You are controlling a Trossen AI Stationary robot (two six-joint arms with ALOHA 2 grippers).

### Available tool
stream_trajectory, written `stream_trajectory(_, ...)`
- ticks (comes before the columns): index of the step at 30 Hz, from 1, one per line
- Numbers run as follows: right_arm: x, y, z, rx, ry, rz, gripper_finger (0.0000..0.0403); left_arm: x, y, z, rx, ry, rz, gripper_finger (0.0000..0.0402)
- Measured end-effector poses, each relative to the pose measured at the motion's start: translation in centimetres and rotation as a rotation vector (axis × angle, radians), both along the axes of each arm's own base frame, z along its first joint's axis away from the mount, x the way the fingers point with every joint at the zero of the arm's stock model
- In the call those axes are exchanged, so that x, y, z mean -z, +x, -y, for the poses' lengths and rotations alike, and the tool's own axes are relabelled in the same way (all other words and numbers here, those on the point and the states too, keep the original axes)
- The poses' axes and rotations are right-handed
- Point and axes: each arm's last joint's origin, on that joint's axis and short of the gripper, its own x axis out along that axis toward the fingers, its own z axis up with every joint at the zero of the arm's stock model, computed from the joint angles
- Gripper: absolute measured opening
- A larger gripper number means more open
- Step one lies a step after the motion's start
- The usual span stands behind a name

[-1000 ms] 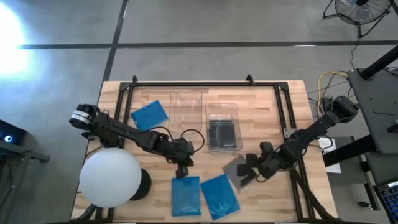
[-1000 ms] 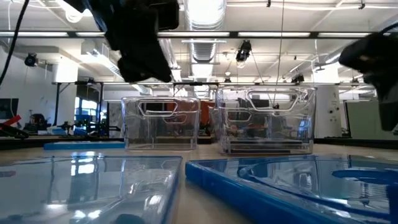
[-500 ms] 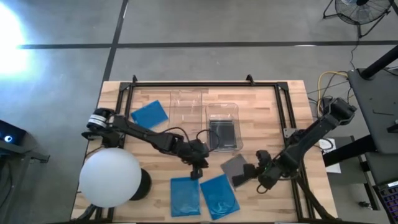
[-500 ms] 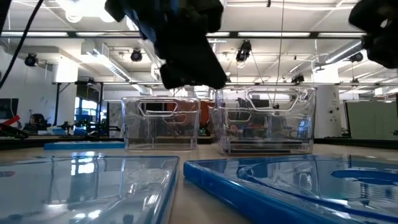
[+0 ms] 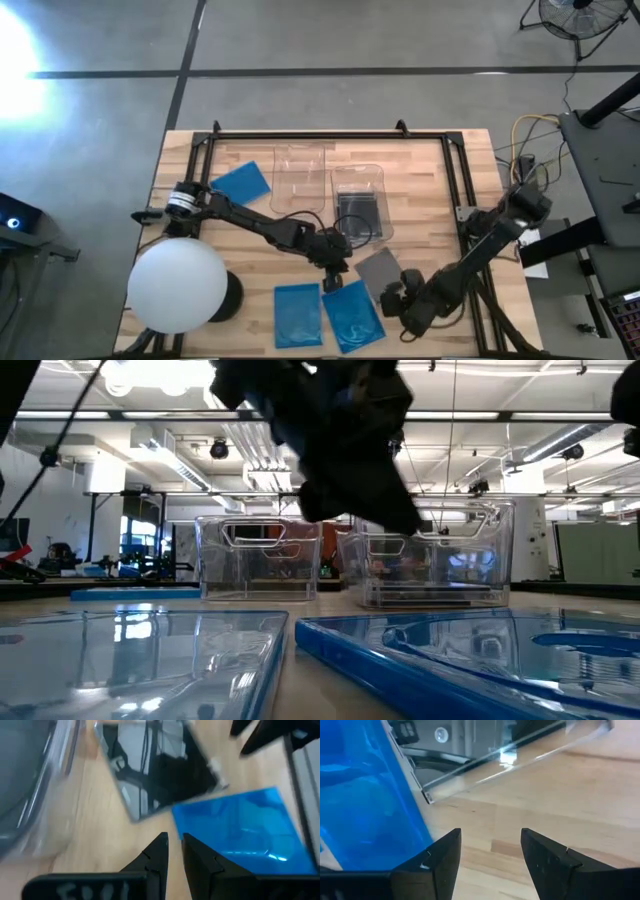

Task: Pick & place jewel cases by type
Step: Put the black CD case into the right transparent bin

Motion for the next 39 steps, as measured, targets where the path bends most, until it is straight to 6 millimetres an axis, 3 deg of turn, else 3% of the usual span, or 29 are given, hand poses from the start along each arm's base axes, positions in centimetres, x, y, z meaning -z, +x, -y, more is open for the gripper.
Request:
stream_trajectory(9,0.4,0.9,-1.3,-0.013,-0.032,-0.013,0.0201,-0.6,1.3,-0.3,0.011,0.175,-0.054,0.0037)
stream_trajectory(18,-0.7,0.3,-0.6,-0.012,-0.068,-0.043,0.0201,-0.6,2.1,-5.9,-0.116,0.199,-0.055,0.0037)
stream_trajectory(21,-0.9,0.3,-0.9,-0.016,-0.06,-0.037,0.0201,-0.9,2.1,-6.8,-0.134,0.165,-0.055,0.0037)
stream_trajectory(25,-1.6,0.2,-2.0,-0.029,-0.014,0.001,0.0201,-2.5,1.8,-5.8,-0.097,0.127,-0.003,0.0037)
stream_trajectory(34,-1.1,-0.4,-1.7,-0.048,-0.097,0.015,0.0201,-2.5,1.3,0.9,0.101,0.085,0.061,0.0037)
stream_trajectory(36,-0.7,-0.6,-1.5,-0.058,-0.119,0.004,0.0201,-1.7,1.5,1.0,0.072,0.077,0.045,0.0037)
stream_trajectory(39,-0.1,-1.0,-1.0,-0.061,-0.144,-0.018,0.0201,-0.4,2.1,-0.6,-0.051,0.071,0.004,0.0037)
